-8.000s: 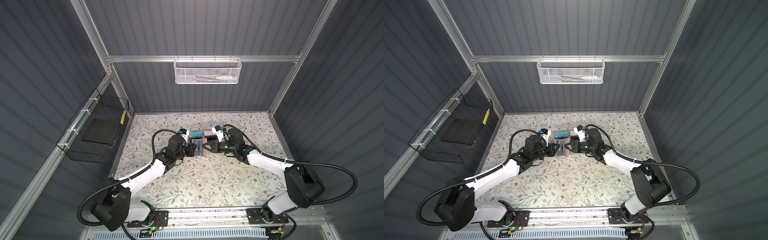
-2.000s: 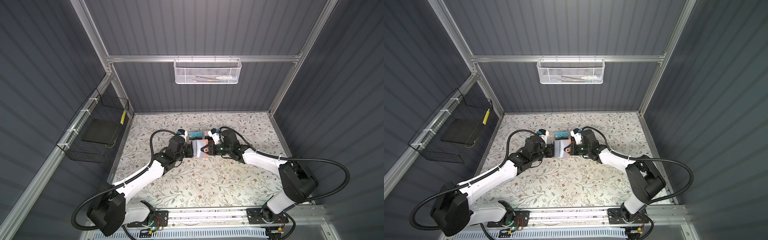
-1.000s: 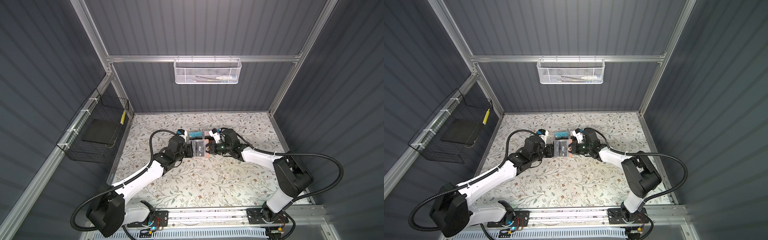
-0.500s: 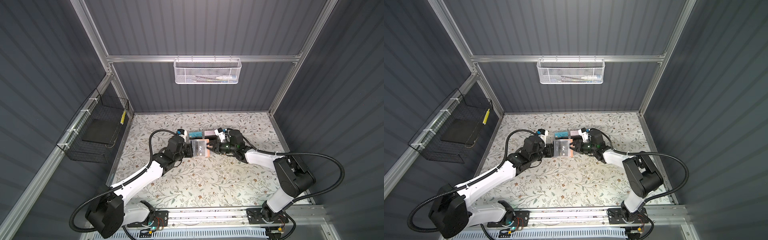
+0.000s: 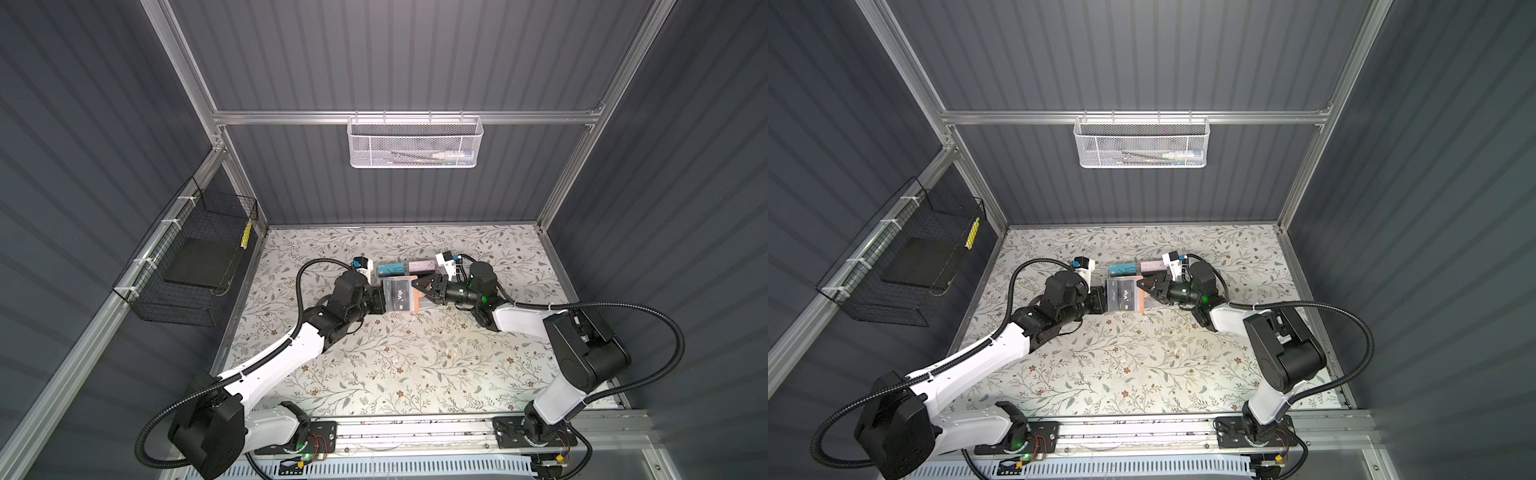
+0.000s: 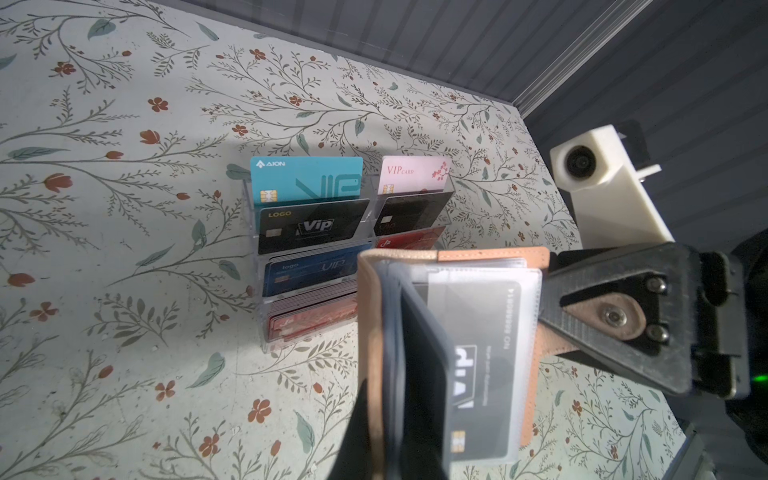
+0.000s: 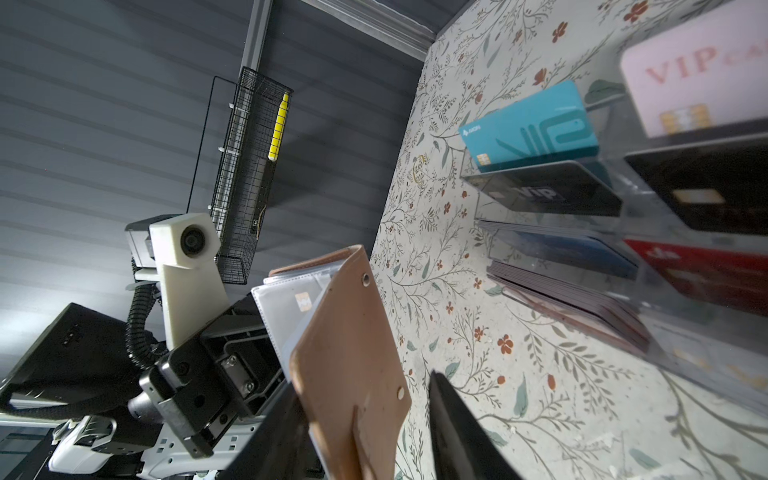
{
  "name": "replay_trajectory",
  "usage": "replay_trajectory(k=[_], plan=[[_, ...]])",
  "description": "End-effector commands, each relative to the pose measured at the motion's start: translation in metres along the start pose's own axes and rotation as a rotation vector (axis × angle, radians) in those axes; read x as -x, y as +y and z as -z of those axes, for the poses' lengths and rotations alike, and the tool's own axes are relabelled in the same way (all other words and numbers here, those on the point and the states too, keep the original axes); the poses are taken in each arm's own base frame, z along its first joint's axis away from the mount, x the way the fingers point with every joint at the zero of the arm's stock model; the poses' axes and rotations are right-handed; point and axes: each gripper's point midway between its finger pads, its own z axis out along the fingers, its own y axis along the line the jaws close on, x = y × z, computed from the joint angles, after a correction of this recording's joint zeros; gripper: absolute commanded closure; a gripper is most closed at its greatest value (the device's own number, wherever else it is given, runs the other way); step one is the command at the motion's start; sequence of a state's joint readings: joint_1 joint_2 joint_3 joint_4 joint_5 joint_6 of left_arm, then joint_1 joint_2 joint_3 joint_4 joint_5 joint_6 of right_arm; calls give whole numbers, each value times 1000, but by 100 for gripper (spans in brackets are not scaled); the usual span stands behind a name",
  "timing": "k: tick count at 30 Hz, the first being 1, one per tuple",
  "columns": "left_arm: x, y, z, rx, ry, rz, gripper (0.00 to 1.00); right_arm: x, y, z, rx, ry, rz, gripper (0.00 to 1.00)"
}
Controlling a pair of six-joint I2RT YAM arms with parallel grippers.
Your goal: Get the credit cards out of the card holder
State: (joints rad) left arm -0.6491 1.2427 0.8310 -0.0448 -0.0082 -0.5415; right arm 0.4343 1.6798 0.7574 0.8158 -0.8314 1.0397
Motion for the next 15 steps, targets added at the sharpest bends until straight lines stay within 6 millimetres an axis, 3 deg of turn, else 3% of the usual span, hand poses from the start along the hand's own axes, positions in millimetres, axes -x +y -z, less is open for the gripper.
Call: replay_trajectory(k=[1, 6, 15], plan=[[12, -5, 7, -22, -48, -13, 100, 0, 13, 4, 33, -5, 46, 50], [12, -4, 6, -19, -47, -12, 100, -2, 19, 5, 48, -8, 65, 44], [13, -2, 7, -14, -49, -8, 100, -6, 23, 4, 37, -6, 107, 43]])
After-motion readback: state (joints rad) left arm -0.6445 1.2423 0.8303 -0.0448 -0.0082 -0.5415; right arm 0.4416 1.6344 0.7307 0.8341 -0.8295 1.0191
